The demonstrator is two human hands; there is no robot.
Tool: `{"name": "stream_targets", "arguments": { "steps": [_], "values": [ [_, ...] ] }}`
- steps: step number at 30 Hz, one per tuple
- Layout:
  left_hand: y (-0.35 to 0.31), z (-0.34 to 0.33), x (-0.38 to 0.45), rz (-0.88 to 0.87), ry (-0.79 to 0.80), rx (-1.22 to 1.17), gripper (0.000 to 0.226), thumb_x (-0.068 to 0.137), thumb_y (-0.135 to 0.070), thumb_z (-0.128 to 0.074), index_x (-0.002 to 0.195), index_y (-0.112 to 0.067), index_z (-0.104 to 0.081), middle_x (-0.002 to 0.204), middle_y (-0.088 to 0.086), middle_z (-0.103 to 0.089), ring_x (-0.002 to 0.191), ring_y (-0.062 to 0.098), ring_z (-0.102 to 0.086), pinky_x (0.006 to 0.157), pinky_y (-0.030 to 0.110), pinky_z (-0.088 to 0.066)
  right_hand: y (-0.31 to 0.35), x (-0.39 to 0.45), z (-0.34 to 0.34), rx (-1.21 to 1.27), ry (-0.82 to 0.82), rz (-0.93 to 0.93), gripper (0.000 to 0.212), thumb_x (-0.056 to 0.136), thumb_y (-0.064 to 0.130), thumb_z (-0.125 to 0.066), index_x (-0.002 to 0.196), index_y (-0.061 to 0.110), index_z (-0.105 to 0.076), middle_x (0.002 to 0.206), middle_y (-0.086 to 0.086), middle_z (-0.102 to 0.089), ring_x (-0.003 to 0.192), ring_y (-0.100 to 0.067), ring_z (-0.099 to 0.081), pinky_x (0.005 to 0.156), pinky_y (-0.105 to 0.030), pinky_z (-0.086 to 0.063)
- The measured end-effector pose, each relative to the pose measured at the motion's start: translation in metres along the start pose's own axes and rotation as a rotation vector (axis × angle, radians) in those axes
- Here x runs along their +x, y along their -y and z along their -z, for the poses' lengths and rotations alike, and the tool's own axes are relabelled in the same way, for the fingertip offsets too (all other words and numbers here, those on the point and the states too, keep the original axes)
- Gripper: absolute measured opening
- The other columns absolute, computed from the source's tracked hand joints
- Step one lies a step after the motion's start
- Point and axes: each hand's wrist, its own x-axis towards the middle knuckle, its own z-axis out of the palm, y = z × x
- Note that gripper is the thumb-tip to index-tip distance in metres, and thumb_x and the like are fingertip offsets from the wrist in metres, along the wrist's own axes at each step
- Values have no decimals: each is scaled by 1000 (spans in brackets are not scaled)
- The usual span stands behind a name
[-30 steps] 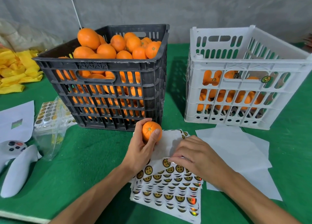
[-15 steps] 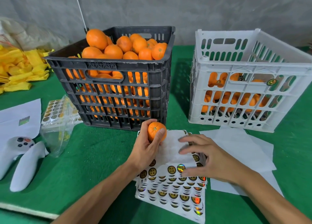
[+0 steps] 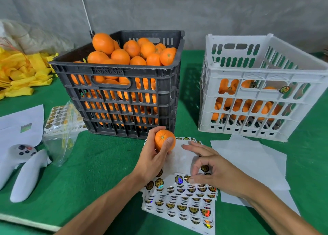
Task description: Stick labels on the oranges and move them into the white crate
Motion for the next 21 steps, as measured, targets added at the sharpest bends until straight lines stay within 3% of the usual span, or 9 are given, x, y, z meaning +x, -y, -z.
{"name": "stream_targets", "arguments": {
  "steps": [3, 6, 9, 11, 13, 16, 21],
  "values": [
    [-3, 1, 0, -20, 12, 25, 44, 95, -61, -62, 133, -42, -50, 105, -23, -59, 81, 5, -66, 69, 24, -57, 6, 0, 1, -179, -33, 111, 13, 88, 39, -79, 84, 30, -70, 157, 31, -34, 153, 3, -11, 125, -29, -1],
    [-6, 2, 0, -25, 24, 61, 55, 92, -69, -61, 138, -43, -46, 104, -27, -58, 81, 7, -66, 70, 30, -59, 10, 0, 2, -295, -89, 193, 16, 91, 40, -75, 87, 26, -69, 154, 27, -42, 153, 0, -20, 125, -27, 1],
    [-9, 2, -3, -37, 57, 66, 60, 92, -68, -64, 142, -42, -44, 108, -24, -57, 84, 9, -67, 74, 34, -62, 14, 3, 3, -358, -155, 247, 18, 93, 43, -72, 88, 26, -68, 135, 26, -59, 141, -1, -41, 123, -31, -14],
    [-10, -2, -5, -82, 67, 98, 58, 93, -62, -67, 140, -37, -46, 117, -21, -56, 96, 12, -67, 77, 33, -62, 16, 4, 3, -389, -200, 274, 20, 93, 45, -72, 90, 26, -67, 113, 25, -64, 120, -1, -55, 114, -36, -30],
    [-11, -5, -7, -130, 51, 109, 54, 88, -45, -74, 134, -31, -50, 123, -16, -55, 106, 14, -64, 79, 34, -62, 17, 5, 3, -407, -246, 278, 23, 93, 48, -70, 90, 25, -67, 99, 22, -63, 102, -4, -56, 103, -36, -38],
    [-15, -5, -8, -173, -10, 122, 51, 77, -33, -75, 122, -30, -53, 119, -13, -60, 106, 13, -64, 78, 22, -58, 18, 4, 4, -397, -301, 273, 28, 93, 53, -65, 88, 25, -66, 94, 22, -61, 96, -4, -53, 97, -28, -37],
    [-21, 8, -4, -184, 13, 285, 46, 83, -62, -77, 112, -32, -60, 114, -13, -63, 101, 12, -64, 73, 28, -61, 15, 4, 3, -353, -337, 213, 31, 95, 52, -62, 87, 22, -68, 90, 22, -59, 93, -2, -50, 95, -25, -34]
  ]
}}
